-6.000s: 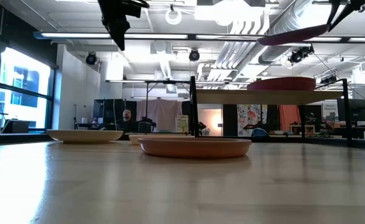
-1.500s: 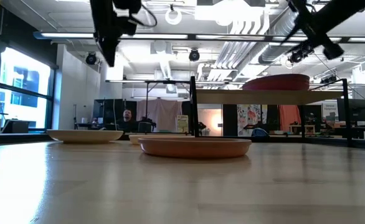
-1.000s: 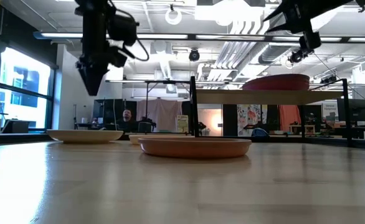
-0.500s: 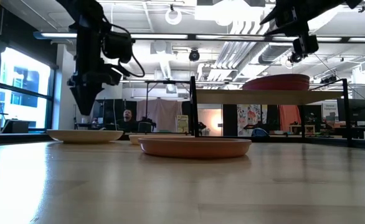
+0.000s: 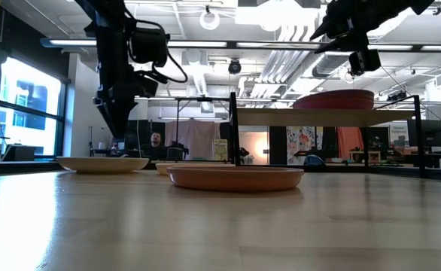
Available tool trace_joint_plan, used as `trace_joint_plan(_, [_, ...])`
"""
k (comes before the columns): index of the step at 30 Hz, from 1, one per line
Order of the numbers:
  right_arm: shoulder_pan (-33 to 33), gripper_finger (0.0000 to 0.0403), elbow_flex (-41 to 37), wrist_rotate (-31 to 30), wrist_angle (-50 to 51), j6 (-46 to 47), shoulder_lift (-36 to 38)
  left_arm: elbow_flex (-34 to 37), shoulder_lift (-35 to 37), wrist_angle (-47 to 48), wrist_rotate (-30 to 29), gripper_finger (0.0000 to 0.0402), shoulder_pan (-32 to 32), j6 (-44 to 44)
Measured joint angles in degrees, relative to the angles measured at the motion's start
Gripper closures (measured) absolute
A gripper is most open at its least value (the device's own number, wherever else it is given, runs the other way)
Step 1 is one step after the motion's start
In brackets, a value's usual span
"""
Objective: Place and stack plates onto a shelf
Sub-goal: Stack the top white plate on top of the purple plate
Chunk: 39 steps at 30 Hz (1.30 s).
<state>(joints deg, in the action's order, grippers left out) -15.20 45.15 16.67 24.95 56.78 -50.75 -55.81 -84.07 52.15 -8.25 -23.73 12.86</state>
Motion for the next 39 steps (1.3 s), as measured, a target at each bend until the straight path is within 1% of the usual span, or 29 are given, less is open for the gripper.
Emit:
trace_joint_plan(4, [0.0,0.0312,0.0,0.0,0.0,-0.1,0.0,0.0,-0.5,-0.1,0.0,0.0275,0.0,0.0])
trace_joint_plan(13, [0.0,0.0312,0.0,0.0,0.0,-0.1,0.0,0.0,-6.1,-1.5,-0.1,0.0275,0.1,0.0])
trace_joint_plan(17, [0.0,0.0312,0.0,0.0,0.0,-0.1,0.0,0.1,-7.8,-1.1,-3.3,0.0275,0.1,1.7])
trace_joint_plan(32, [0.0,0.0312,0.0,-0.2,-0.5,-0.3,0.0,0.0,-14.3,-1.2,-4.2,0.0276,0.1,2.0])
trace_joint_plan(35, [0.0,0.0312,0.0,-0.2,-0.5,-0.3,0.0,0.0,-14.4,-1.2,-5.0,0.0289,0.2,2.0])
trace_joint_plan(39, [0.0,0.0312,0.0,-0.3,-0.5,-0.6,0.0,0.0,-14.4,-1.0,-5.0,0.0332,0.2,1.6])
